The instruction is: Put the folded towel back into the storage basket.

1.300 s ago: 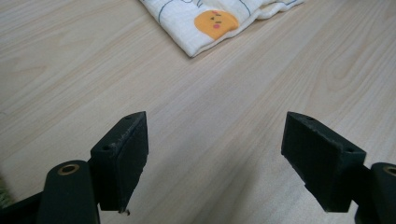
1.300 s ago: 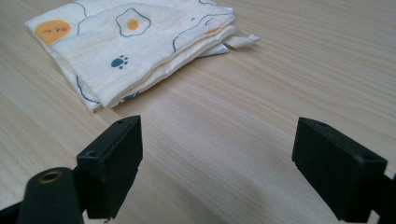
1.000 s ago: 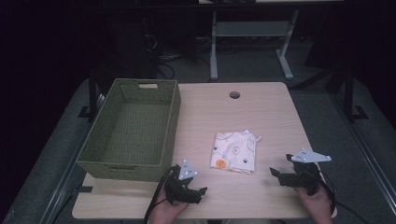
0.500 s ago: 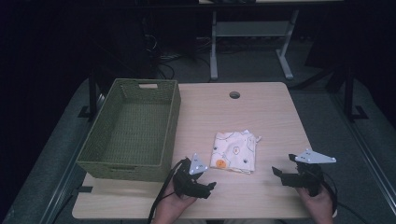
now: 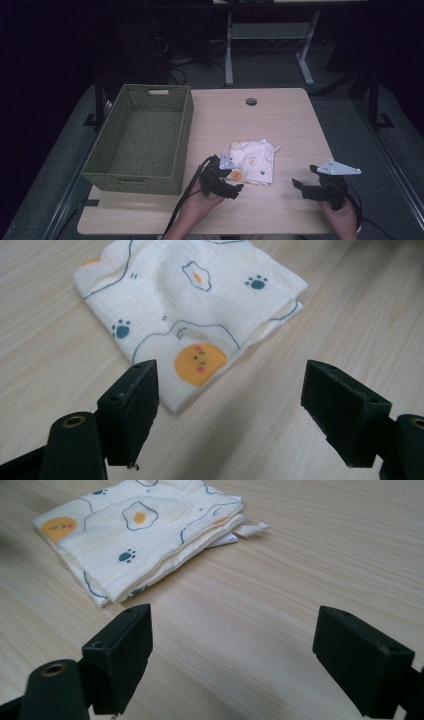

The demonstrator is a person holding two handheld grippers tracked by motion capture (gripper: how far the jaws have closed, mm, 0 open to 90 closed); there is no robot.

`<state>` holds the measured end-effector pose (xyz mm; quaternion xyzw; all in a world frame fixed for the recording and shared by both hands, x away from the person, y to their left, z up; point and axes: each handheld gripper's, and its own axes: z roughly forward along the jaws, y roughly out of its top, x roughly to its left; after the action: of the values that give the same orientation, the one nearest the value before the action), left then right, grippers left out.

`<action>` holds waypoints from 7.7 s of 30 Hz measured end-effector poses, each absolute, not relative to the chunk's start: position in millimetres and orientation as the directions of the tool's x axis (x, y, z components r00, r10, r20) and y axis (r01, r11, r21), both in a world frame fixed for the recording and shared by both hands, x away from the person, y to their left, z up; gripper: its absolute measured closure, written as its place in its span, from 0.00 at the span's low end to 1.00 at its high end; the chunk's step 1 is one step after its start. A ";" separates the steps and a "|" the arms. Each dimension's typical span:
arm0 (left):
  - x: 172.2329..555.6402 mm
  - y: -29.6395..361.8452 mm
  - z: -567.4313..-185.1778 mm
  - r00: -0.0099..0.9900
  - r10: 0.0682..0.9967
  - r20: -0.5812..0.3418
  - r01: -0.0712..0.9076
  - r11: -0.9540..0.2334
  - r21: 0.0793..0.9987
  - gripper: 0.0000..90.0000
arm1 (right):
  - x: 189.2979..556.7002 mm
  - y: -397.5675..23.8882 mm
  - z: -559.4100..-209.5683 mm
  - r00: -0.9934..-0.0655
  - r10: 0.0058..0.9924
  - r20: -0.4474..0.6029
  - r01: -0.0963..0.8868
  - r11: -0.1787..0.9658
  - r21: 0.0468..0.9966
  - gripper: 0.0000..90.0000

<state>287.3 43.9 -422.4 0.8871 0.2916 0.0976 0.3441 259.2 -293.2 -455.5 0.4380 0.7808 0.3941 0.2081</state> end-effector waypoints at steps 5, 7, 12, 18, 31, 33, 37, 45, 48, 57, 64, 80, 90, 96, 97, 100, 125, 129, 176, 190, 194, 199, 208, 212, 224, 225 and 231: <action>294.3 35.0 -421.5 0.811 0.585 -0.030 0.459 -0.603 0.652 0.26 | 258.6 -293.8 -455.2 -0.528 0.849 0.024 0.519 0.301 0.800 0.18; 297.6 31.2 -421.7 0.812 0.584 -0.021 0.457 -0.611 0.646 0.26 | 258.9 -294.6 -455.3 -0.533 0.846 0.018 0.512 0.305 0.803 0.18; 304.2 25.4 -422.3 0.811 0.585 -0.029 0.467 -0.614 0.636 0.26 | 258.8 -295.3 -455.2 -0.528 0.849 0.027 0.520 0.298 0.801 0.18; 314.5 15.5 -419.3 0.812 0.582 -0.034 0.468 -0.617 0.633 0.27 | 258.2 -296.2 -454.7 -0.524 0.851 0.032 0.521 0.291 0.803 0.18; 341.3 -7.3 -418.3 0.805 0.592 -0.035 0.484 -0.621 0.617 0.29 | 258.4 -296.3 -454.9 -0.526 0.850 0.034 0.521 0.291 0.803 0.18; 345.9 -11.0 -419.7 0.801 0.597 -0.035 0.490 -0.622 0.610 0.29 | 258.4 -296.3 -455.0 -0.526 0.850 0.034 0.521 0.290 0.803 0.18; 353.6 -16.4 -423.1 0.795 0.605 -0.037 0.500 -0.620 0.604 0.30 | 258.5 -296.5 -454.9 -0.526 0.849 0.037 0.521 0.288 0.803 0.18; 366.2 -27.5 -436.2 0.786 0.617 -0.047 0.527 -0.628 0.573 0.34 | 259.0 -296.0 -455.2 -0.530 0.847 0.033 0.520 0.294 0.802 0.18; 368.6 -30.3 -439.7 0.777 0.629 -0.038 0.536 -0.628 0.565 0.35 | 259.0 -296.1 -455.2 -0.530 0.847 0.034 0.520 0.293 0.802 0.18; 369.6 -33.0 -453.0 0.756 0.655 0.004 0.553 -0.641 0.532 0.39 | 259.3 -296.2 -455.4 -0.531 0.847 0.033 0.520 0.296 0.801 0.18; 368.8 -30.2 -452.9 0.753 0.658 0.014 0.549 -0.639 0.539 0.48 | 258.9 -295.8 -455.4 -0.529 0.848 0.027 0.519 0.298 0.801 0.18; 365.6 -19.2 -452.2 0.756 0.654 0.008 0.540 -0.630 0.558 0.73 | 259.3 -295.1 -455.9 -0.531 0.847 0.028 0.522 0.301 0.798 0.18; 359.6 -3.1 -451.3 0.764 0.642 -0.064 0.560 -0.611 0.559 0.88 | 259.6 -294.4 -456.3 -0.531 0.847 0.024 0.524 0.306 0.795 0.18; 357.7 7.5 -446.5 0.753 0.646 -0.124 0.587 -0.573 0.572 0.89 | 259.4 -294.5 -456.1 -0.530 0.848 0.021 0.522 0.307 0.796 0.18; 357.4 9.6 -444.7 0.751 0.646 -0.138 0.590 -0.563 0.578 0.89 | 259.4 -294.6 -456.1 -0.530 0.848 0.022 0.523 0.306 0.796 0.18; 355.4 15.1 -438.7 0.746 0.640 -0.182 0.601 -0.531 0.597 0.89 | 259.2 -294.3 -456.0 -0.529 0.848 0.019 0.521 0.307 0.796 0.18; 335.9 52.0 -389.6 0.752 0.604 -0.265 0.595 -0.446 0.669 0.89 | 255.6 -292.6 -455.1 -0.518 0.855 0.017 0.523 0.300 0.798 0.18; 334.0 61.4 -377.6 0.753 0.602 -0.265 0.590 -0.441 0.676 0.89 | 255.3 -291.6 -455.3 -0.519 0.855 0.018 0.523 0.300 0.797 0.18; 338.1 152.9 -316.1 0.698 0.616 -0.365 0.637 -0.301 0.710 0.89 | 257.9 -291.2 -459.8 -0.505 0.863 0.015 0.544 0.306 0.781 0.18; 343.4 185.6 -303.7 0.675 0.629 -0.386 0.650 -0.259 0.714 0.89 | 258.6 -291.0 -461.1 -0.501 0.865 0.015 0.550 0.305 0.778 0.18; 344.2 199.9 -300.3 0.662 0.635 -0.399 0.655 -0.231 0.719 0.89 | 258.8 -290.5 -461.5 -0.500 0.866 0.013 0.553 0.307 0.775 0.18; 344.8 213.9 -298.7 0.654 0.643 -0.400 0.656 -0.218 0.722 0.89 | 259.1 -290.5 -461.9 -0.502 0.865 0.010 0.551 0.311 0.774 0.18; 345.8 233.8 -299.6 0.635 0.659 -0.403 0.667 -0.204 0.716 0.89 | 259.1 -289.9 -462.2 -0.499 0.866 0.010 0.556 0.312 0.770 0.18; 345.9 243.3 -300.3 0.625 0.665 -0.409 0.672 -0.193 0.715 0.89 | 259.4 -290.4 -462.3 -0.500 0.866 0.009 0.555 0.312 0.771 0.18; 346.8 264.0 -299.8 0.620 0.664 -0.419 0.677 -0.182 0.713 0.89 | 259.7 -292.2 -462.7 -0.496 0.869 0.012 0.559 0.308 0.770 0.18; 347.0 266.0 -300.1 0.618 0.664 -0.420 0.678 -0.180 0.713 0.89 | 259.7 -291.9 -462.8 -0.496 0.868 0.011 0.560 0.310 0.769 0.18; 349.9 277.6 -301.6 0.615 0.662 -0.428 0.679 -0.170 0.714 0.89 | 260.7 -291.5 -464.2 -0.493 0.870 0.014 0.565 0.308 0.765 0.18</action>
<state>349.9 277.6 -301.6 0.7647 0.4386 -0.0090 0.4720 260.7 -291.5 -464.2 0.4589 0.7818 0.3677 0.2071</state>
